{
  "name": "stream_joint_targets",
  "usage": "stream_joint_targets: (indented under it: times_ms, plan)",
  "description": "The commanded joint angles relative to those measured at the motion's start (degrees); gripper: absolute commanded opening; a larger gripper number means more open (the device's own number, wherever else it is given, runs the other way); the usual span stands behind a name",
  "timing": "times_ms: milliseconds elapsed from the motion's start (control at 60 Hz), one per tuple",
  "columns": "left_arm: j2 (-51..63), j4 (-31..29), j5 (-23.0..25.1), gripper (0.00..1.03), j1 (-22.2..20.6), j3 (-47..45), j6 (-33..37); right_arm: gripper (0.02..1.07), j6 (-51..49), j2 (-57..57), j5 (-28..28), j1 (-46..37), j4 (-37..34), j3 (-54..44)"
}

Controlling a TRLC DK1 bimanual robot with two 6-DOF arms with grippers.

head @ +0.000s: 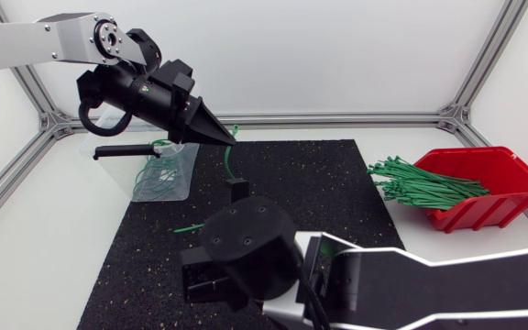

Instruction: Take a green cable tie from the red box, thread the tail through the head to close it, then place it in the transparent bin on the left.

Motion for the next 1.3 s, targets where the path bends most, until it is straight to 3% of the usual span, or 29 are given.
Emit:
stream_joint_targets:
  times_ms: [0,233,283,367,433,533,733,867,950,1150,1283]
  plan:
    - [-1.8,-0.8,0.7,0.04,0.1,-2.0,1.6,0.07,5.6,-1.5,0.8,-0.4,-2.0,-0.1]
    - [-2.6,-0.6,0.6,0.04,-0.1,-3.0,1.7,0.07,12.2,-5.8,-4.2,-0.8,-4.7,-2.8]
    - [-2.8,-0.6,0.5,0.04,-0.1,-3.2,1.7,0.07,15.9,-6.7,-7.9,-1.8,-5.3,-3.0]
    - [-3.3,-0.6,0.4,0.04,-0.2,-3.5,1.7,0.07,18.3,-8.2,-9.3,-3.2,-8.2,-3.4]
    - [-3.6,-0.5,0.4,0.04,-0.4,-3.9,1.7,0.07,22.4,-9.8,-11.9,-4.2,-15.2,-1.8]
    - [-5.0,0.4,0.4,0.04,-0.6,-5.0,1.7,0.07,24.6,-11.9,-12.8,-5.3,-17.0,-1.8]
    - [-9.1,4.6,0.3,0.04,-2.2,-9.8,1.6,0.07,31.2,-12.0,-22.1,-9.7,-26.7,2.3]
    - [-13.2,9.5,0.0,0.04,-2.6,-14.7,0.9,0.07,34.3,-11.7,-27.1,-10.7,-31.4,4.6]
    - [-15.9,13.5,-0.6,0.04,-2.6,-17.8,-0.4,0.07,35.1,-12.2,-27.4,-10.1,-32.2,5.1]
    - [-20.5,21.9,-5.3,0.04,-2.7,-24.8,-0.7,0.07,38.1,-12.3,-32.0,-10.6,-36.7,8.2]
    - [-26.6,34.2,-8.5,0.04,-1.7,-32.5,-4.2,0.07,40.2,-11.9,-36.8,-12.0,-39.4,10.2]
